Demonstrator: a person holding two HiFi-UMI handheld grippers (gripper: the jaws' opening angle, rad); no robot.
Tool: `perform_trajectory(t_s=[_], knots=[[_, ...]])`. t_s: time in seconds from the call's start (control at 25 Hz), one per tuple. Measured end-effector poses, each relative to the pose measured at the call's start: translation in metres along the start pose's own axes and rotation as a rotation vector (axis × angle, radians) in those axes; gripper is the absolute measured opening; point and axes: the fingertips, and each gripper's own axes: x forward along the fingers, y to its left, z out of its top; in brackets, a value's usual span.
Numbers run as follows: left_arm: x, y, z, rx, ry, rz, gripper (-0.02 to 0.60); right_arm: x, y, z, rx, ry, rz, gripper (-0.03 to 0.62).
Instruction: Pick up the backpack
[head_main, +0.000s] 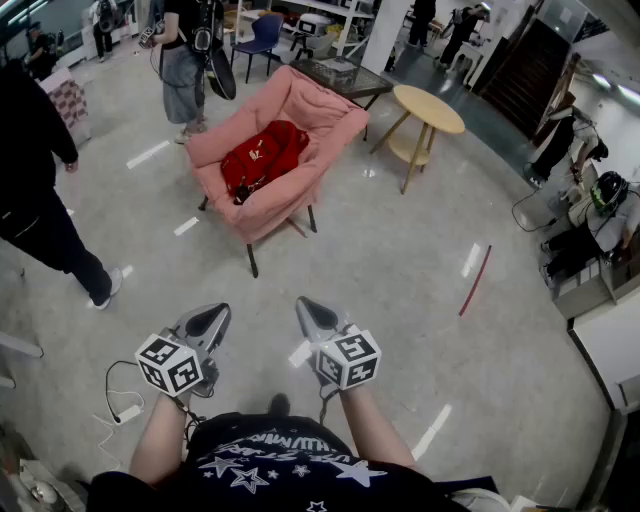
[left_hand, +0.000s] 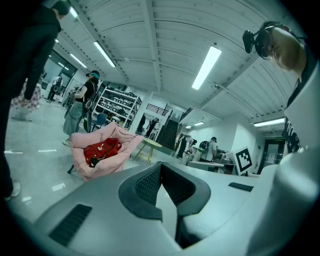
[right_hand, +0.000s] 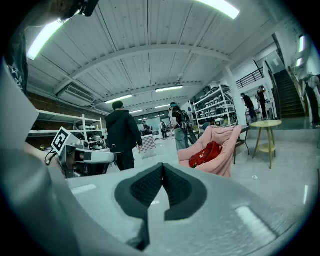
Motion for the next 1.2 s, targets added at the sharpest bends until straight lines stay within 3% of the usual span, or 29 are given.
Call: perform_trajectory(t_s=[0.2, 0.48, 1.04, 1.2], knots=[[-0.035, 0.013, 0.007, 0.056, 0.008, 0.016, 0.009, 0.007, 0.031, 0.000, -0.013, 0.002, -0.017, 0.000], [-0.072, 0.018, -0.002, 0.057, 0.004, -0.004, 0.009, -0.002, 0.070, -0.014, -0.036, 0.013, -0.040, 0.000], [-0.130, 0.021, -0.015, 0.028, -0.002, -0.046, 0.009, -0.021, 0.127, -0.031, -0.034, 0.020, -0.104, 0.000], [-0.153, 0.024, -0.031, -0.030, 0.010, -0.046, 0.009, -0.023, 0.142, -0.044, -0.014, 0.029, -0.122, 0.000]])
